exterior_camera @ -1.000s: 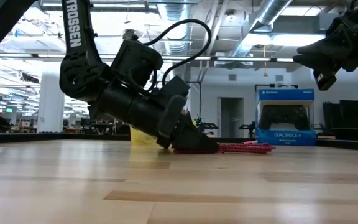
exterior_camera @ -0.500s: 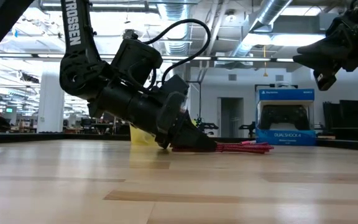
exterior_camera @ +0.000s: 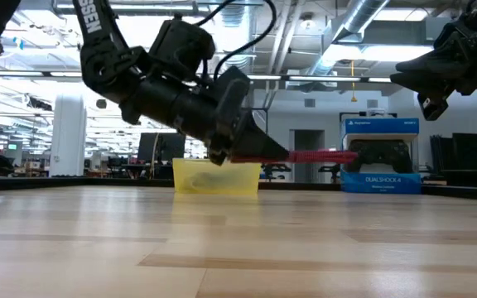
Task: Pick and place USB-C Cables
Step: Put the pink charger cable into the yellow bin
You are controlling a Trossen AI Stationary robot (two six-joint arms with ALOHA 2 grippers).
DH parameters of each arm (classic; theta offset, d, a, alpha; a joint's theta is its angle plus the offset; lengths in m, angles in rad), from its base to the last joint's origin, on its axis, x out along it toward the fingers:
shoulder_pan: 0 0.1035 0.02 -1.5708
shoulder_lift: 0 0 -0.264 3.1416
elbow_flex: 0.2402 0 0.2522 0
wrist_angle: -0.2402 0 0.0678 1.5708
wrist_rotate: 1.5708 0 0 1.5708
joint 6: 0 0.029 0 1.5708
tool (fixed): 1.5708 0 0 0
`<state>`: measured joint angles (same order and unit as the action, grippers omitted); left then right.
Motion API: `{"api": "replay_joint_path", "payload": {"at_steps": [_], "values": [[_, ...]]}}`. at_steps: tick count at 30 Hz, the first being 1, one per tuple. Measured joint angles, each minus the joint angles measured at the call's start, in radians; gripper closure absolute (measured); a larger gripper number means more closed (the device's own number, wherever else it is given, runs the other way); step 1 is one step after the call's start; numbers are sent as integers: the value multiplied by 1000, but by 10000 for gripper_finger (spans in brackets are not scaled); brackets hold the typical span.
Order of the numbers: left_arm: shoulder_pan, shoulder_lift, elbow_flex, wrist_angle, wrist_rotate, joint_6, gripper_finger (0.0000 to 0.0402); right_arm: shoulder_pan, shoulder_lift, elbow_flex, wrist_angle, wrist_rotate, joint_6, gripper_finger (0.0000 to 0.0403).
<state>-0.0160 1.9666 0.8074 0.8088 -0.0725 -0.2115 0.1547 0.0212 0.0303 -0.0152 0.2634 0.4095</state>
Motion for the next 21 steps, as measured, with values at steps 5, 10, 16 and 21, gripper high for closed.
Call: {"api": "replay_joint_path", "payload": {"at_steps": [5, 10, 16, 21], "values": [[14, -67, 0, -27, -1, 19, 398, 0, 0, 0, 0, 0, 0, 284], [25, -154, 1, -74, -4, 47, 397, 0, 0, 0, 0, 0, 0, 284], [40, -272, 2, -141, -5, 76, 397, 0, 0, 0, 0, 0, 0, 284], [57, -374, 2, -204, -7, 80, 397, 0, 0, 0, 0, 0, 0, 284]]}}
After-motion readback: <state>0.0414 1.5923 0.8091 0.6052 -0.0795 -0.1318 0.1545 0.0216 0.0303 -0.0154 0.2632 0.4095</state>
